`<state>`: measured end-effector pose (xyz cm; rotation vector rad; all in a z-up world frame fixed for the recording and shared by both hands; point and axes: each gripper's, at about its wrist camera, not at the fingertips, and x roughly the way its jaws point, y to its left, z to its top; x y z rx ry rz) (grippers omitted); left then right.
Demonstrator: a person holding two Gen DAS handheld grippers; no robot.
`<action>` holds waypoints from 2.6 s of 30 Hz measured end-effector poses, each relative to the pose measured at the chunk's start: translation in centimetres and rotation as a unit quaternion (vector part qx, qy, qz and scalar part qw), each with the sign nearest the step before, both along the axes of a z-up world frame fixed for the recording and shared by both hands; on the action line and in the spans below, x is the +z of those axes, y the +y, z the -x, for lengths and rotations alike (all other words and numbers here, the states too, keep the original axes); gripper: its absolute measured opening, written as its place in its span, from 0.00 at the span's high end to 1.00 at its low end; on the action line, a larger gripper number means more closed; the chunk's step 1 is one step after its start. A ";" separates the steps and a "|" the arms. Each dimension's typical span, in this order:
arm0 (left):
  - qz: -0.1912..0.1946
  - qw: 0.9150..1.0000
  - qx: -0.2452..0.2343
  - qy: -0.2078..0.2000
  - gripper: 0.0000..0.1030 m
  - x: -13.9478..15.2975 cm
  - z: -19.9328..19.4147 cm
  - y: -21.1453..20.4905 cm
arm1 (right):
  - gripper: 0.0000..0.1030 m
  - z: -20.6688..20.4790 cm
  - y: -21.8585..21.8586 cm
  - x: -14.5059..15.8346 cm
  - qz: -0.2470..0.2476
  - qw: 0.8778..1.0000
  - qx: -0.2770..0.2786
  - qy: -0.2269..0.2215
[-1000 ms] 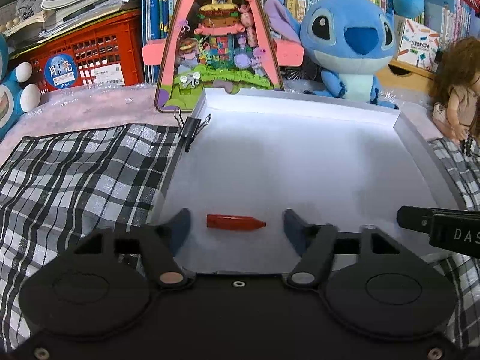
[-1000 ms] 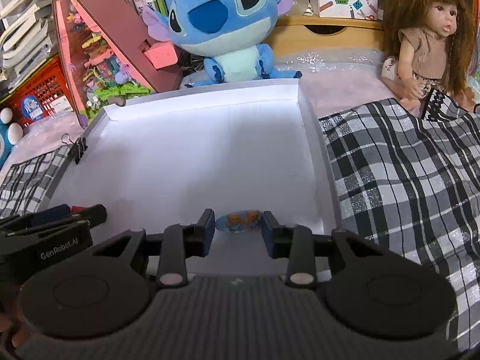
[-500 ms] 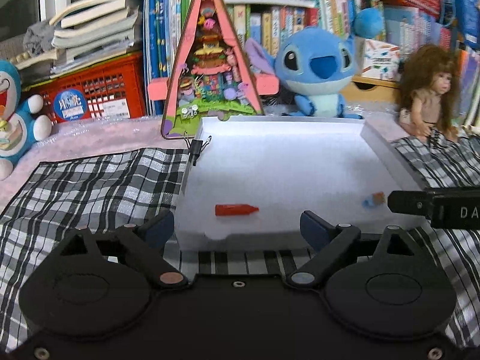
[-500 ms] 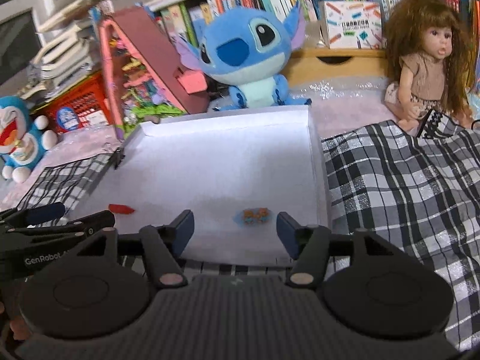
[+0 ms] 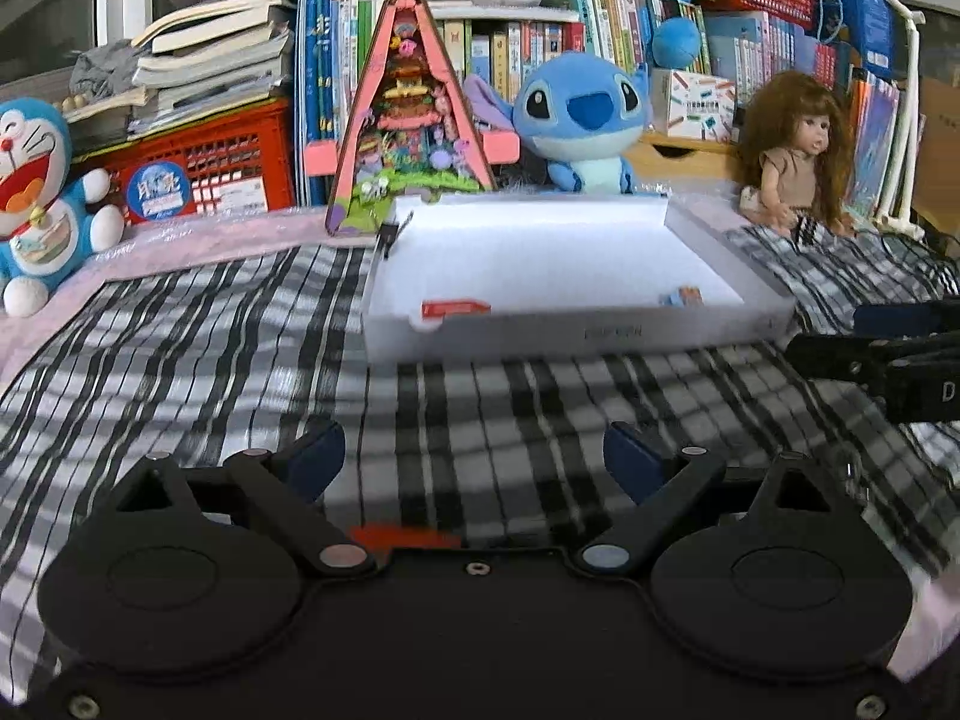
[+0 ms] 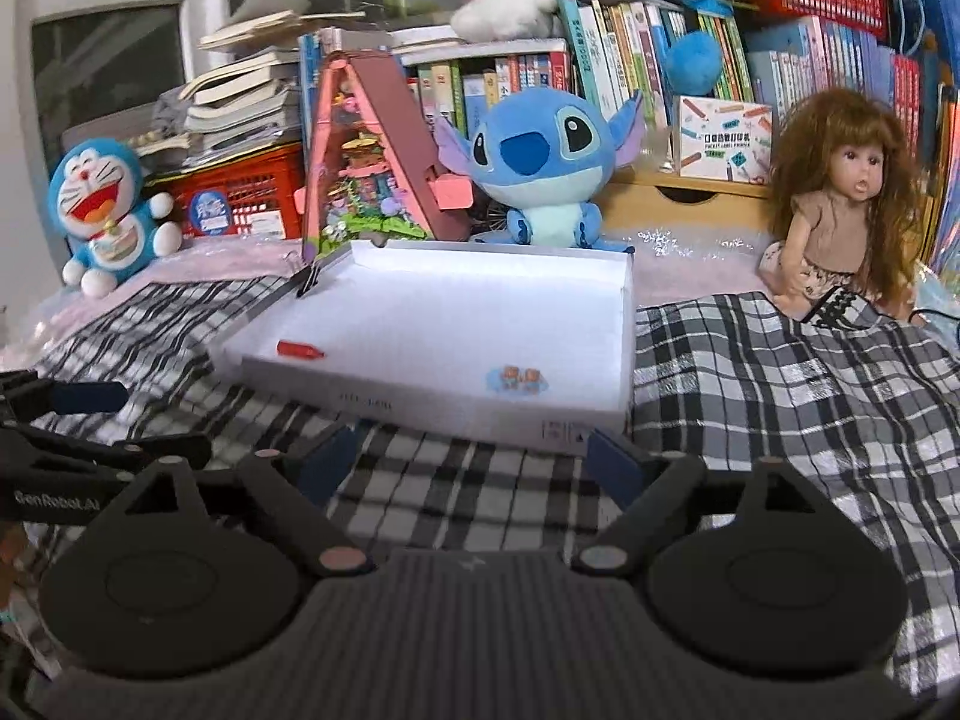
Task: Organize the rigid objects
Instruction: 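Move both tools back out of the box toward the remaining objects, then grasp the brown nut from the black cup with the left tool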
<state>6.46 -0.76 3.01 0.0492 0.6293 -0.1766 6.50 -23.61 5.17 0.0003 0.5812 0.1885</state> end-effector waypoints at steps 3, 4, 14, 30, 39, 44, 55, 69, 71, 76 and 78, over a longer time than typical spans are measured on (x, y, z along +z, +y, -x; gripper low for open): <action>0.000 1.000 0.006 0.004 0.10 -0.4 1.0 0.6 | 0.10 1.4 -0.2 -0.4 0.017 1.000 0.001 -0.007; 0.001 1.000 0.009 0.004 0.10 -0.6 1.5 0.9 | 0.10 1.7 -0.2 -0.6 0.022 1.000 0.000 -0.008; 0.005 1.000 0.012 -0.001 0.30 -1.3 5.0 2.1 | 0.10 4.7 -0.8 -1.6 0.039 0.999 -0.003 -0.010; 0.000 0.999 -0.033 -0.037 0.78 -1.3 7.0 0.1 | 0.27 7.3 1.2 -2.7 0.069 0.997 0.028 -0.033; -0.006 0.999 -0.037 -0.029 0.80 -2.3 5.5 -1.2 | 0.48 7.2 0.9 -3.3 0.056 0.998 0.022 -0.019; -0.008 0.999 -0.031 -0.024 0.82 -2.8 4.9 -1.3 | 0.49 6.9 0.7 -3.7 0.053 0.998 0.018 -0.013; -0.003 0.999 -0.036 -0.033 0.83 -2.7 5.3 -1.1 | 0.52 6.0 0.1 -4.4 0.034 0.999 0.003 0.002; 0.003 0.998 -0.035 -0.056 0.83 -1.4 6.7 -0.2 | 0.84 6.2 -0.3 -4.2 0.016 1.000 -0.011 0.002; 0.005 0.998 -0.034 -0.057 0.83 -1.3 6.9 -0.1 | 0.84 6.4 -0.3 -4.1 0.015 1.000 -0.011 -0.002; 0.005 0.997 -0.035 -0.063 0.83 -1.1 7.6 0.3 | 0.84 6.9 -0.1 -3.7 0.019 1.000 -0.005 -0.011; 0.003 0.997 -0.037 -0.063 0.83 -1.2 7.8 0.2 | 0.83 7.1 0.0 -3.6 0.023 1.000 -0.003 -0.015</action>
